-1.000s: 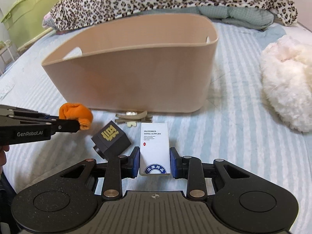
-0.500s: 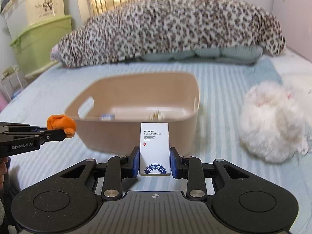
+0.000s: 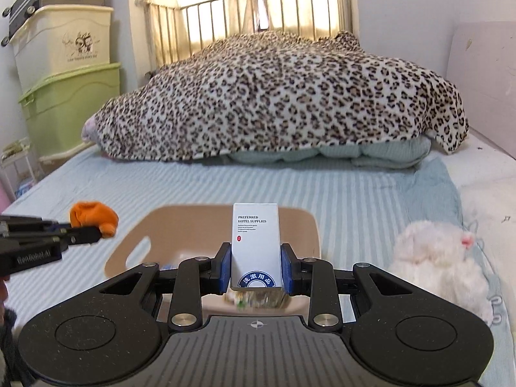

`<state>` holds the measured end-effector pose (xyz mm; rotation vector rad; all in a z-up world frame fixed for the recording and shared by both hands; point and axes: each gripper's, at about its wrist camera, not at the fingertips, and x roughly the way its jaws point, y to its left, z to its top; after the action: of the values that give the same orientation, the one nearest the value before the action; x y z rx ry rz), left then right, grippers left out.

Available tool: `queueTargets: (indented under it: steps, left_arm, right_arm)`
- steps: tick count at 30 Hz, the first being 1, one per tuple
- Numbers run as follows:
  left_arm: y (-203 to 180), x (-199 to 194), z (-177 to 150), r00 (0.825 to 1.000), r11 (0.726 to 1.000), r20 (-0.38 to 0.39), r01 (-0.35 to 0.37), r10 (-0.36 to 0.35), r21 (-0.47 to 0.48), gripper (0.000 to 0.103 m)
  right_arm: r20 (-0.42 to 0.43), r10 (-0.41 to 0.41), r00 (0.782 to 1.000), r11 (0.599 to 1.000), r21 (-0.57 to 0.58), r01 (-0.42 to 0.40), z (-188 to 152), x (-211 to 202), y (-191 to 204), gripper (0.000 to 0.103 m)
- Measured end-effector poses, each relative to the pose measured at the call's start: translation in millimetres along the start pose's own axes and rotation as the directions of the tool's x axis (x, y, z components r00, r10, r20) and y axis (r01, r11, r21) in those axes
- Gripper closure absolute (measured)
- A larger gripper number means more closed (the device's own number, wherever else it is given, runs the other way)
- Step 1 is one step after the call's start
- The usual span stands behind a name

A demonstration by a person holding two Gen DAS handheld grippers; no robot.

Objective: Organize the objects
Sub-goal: 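Carry both items into the basket and open both tools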

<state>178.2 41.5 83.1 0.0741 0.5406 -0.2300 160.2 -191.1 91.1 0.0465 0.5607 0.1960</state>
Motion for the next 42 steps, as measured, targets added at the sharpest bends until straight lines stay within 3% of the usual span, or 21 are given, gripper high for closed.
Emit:
queueTargets:
  steps: [5, 11, 22, 26, 27, 28, 29, 32, 40, 42]
  left_arm:
    - [-10, 32, 9, 0.999, 1.0, -0.024, -0.022, 0.023, 0.017, 0.093]
    - [-17, 79, 9, 0.991, 0.998, -0.122, -0.063, 0.062, -0.002, 0.093]
    - [-22, 154, -27, 0.935, 0.995, -0.341, -0.094, 0.101, 0.037, 0.093]
    - [-24, 156, -39, 0.93, 0.994, -0.355, -0.078, 0.099, 0.072, 0.089]
    - [-23, 155, -41, 0.931, 0.994, -0.35, -0.082, 0.102, 0.071, 0.089]
    - [-21, 152, -41, 0.933, 0.995, -0.345, -0.086, 0.101, 0.059, 0.083]
    - [-19, 149, -42, 0.934, 0.995, -0.343, -0.089, 0.099, 0.045, 0.066]
    - [-18, 136, -36, 0.947, 0.995, -0.306, -0.103, 0.1, 0.005, 0.033]
    - [-23, 95, -24, 0.96, 0.994, -0.259, -0.109, 0.111, 0.023, 0.028]
    - [-26, 85, -26, 0.961, 0.994, -0.255, -0.103, 0.106, 0.024, 0.027]
  right_arm:
    - [-0.014, -0.014, 1.0, 1.0, 0.011, 0.014, 16, 28, -6, 0.074]
    - [-0.084, -0.045, 0.995, 0.999, -0.009, 0.044, 18, 77, -7, 0.074]
    - [-0.235, -0.095, 0.967, 0.992, -0.105, 0.072, -12, 148, 3, 0.074]
    - [-0.275, -0.115, 0.955, 0.988, -0.129, 0.082, -20, 158, 6, 0.074]
    - [-0.28, -0.117, 0.953, 0.988, -0.128, 0.084, -22, 159, 6, 0.067]
    - [-0.282, -0.119, 0.952, 0.989, -0.123, 0.087, -23, 158, 5, 0.063]
    - [-0.28, -0.115, 0.953, 0.99, -0.116, 0.085, -23, 156, 4, 0.062]
    - [-0.257, -0.101, 0.961, 0.992, -0.098, 0.078, -24, 145, 1, 0.045]
    - [-0.187, -0.082, 0.979, 0.995, -0.064, 0.072, -23, 89, -5, 0.015]
    - [-0.184, -0.075, 0.98, 0.996, -0.052, 0.067, -25, 77, -6, 0.014]
